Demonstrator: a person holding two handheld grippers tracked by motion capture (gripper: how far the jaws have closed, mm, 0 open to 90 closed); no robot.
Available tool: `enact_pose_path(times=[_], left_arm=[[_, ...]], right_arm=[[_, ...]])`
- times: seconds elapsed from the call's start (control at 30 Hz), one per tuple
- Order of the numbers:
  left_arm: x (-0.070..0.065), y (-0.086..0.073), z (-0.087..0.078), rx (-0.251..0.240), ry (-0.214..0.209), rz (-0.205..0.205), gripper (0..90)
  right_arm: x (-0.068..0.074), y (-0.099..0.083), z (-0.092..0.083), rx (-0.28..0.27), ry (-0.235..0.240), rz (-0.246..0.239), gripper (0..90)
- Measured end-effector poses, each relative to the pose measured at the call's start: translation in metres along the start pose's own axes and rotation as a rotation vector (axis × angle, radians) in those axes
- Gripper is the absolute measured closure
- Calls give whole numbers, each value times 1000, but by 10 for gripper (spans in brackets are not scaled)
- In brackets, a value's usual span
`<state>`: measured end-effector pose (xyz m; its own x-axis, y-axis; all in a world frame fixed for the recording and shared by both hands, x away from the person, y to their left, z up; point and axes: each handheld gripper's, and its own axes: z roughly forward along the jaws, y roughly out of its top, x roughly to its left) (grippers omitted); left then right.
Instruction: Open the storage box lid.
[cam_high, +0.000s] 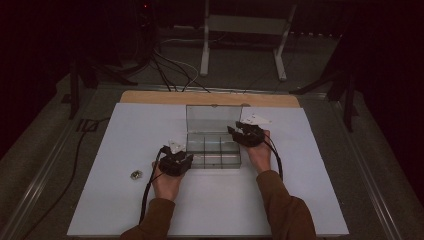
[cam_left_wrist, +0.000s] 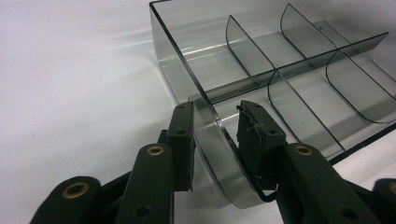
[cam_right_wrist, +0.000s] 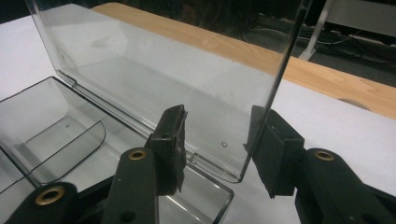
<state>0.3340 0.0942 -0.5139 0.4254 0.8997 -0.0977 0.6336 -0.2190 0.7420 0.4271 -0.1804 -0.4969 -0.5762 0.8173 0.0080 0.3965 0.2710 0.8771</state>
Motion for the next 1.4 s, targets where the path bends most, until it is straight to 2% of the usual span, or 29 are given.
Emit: enact_pose_path(times=[0.17,0.27,0.4,0.57,0.87,1.1,1.4], left_arm=[[0,0,0,0,0,0,692],[0,0,0,0,2,0,693],[0,0,0,2,4,0,693],[-1,0,0,4,6,4,694],[-1,0,0,4,6,6,691],[-1,0,0,2,6,5,691],[-1,0,0,1,5,2,690]], right_arm=[[0,1,1,4,-4,7,582],[-3,2,0,19,16,43,612],[-4,3,-1,26,17,35,614],[-4,4,3,27,-2,66,597],[-2,4,7,43,10,92,515],[-1,5,10,52,0,112,498],[3,8,14,85,-49,139,515]])
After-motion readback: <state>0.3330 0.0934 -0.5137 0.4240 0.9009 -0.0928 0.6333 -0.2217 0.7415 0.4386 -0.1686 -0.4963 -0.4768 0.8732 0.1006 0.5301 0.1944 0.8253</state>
